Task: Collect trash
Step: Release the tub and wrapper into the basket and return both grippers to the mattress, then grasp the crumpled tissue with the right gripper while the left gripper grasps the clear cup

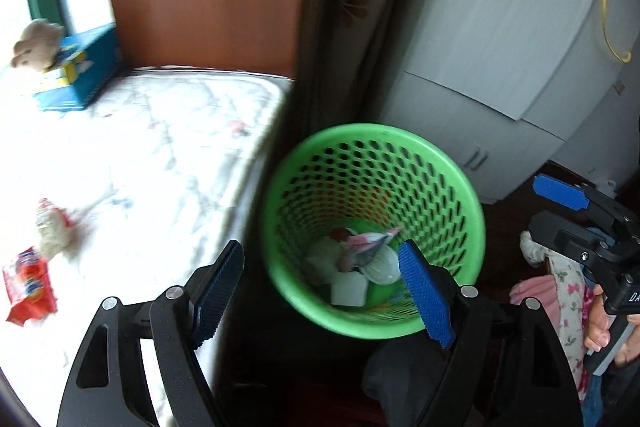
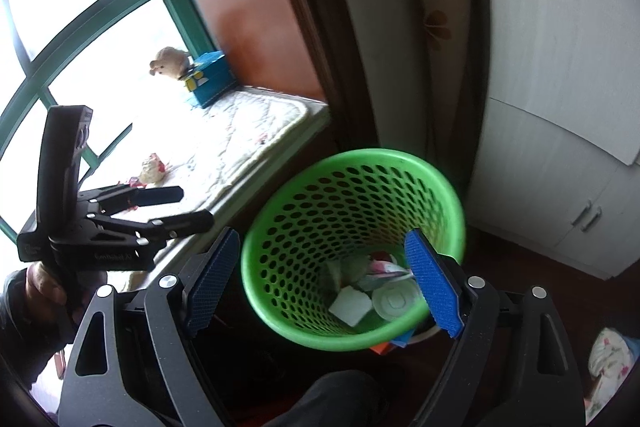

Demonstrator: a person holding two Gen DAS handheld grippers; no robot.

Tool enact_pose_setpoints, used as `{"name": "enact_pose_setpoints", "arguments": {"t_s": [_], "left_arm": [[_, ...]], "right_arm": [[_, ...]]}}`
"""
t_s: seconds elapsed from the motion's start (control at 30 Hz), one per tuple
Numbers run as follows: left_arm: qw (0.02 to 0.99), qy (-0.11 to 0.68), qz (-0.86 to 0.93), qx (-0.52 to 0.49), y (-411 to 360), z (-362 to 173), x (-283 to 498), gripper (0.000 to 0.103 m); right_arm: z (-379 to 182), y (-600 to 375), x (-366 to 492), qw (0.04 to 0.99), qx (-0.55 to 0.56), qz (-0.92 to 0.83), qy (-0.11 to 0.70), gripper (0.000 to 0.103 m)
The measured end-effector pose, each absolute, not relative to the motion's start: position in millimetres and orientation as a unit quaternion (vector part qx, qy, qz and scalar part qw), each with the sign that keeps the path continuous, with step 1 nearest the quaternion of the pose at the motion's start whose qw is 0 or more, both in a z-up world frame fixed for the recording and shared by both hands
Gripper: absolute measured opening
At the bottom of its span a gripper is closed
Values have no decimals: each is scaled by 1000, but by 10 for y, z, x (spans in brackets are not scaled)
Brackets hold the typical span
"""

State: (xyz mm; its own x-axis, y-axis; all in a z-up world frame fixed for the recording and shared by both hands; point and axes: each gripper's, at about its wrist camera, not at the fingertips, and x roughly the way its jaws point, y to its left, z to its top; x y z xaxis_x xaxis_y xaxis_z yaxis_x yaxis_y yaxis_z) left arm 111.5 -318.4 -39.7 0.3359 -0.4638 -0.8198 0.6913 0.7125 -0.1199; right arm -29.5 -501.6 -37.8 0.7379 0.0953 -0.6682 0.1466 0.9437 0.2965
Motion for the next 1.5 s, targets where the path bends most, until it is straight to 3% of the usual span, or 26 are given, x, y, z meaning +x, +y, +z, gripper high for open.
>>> {"name": "enact_pose_setpoints", "arguments": {"t_s": [1.03,1.5], "left_arm": [[901,429,-65,22,-154,-154,2218,78],[882,466,-65,-12,295,-630,2713,77]], "right_arm": [[-254,-3478,772,909,95,118,389,89],[-340,-2856,1317,897,62,154,410,89]]}}
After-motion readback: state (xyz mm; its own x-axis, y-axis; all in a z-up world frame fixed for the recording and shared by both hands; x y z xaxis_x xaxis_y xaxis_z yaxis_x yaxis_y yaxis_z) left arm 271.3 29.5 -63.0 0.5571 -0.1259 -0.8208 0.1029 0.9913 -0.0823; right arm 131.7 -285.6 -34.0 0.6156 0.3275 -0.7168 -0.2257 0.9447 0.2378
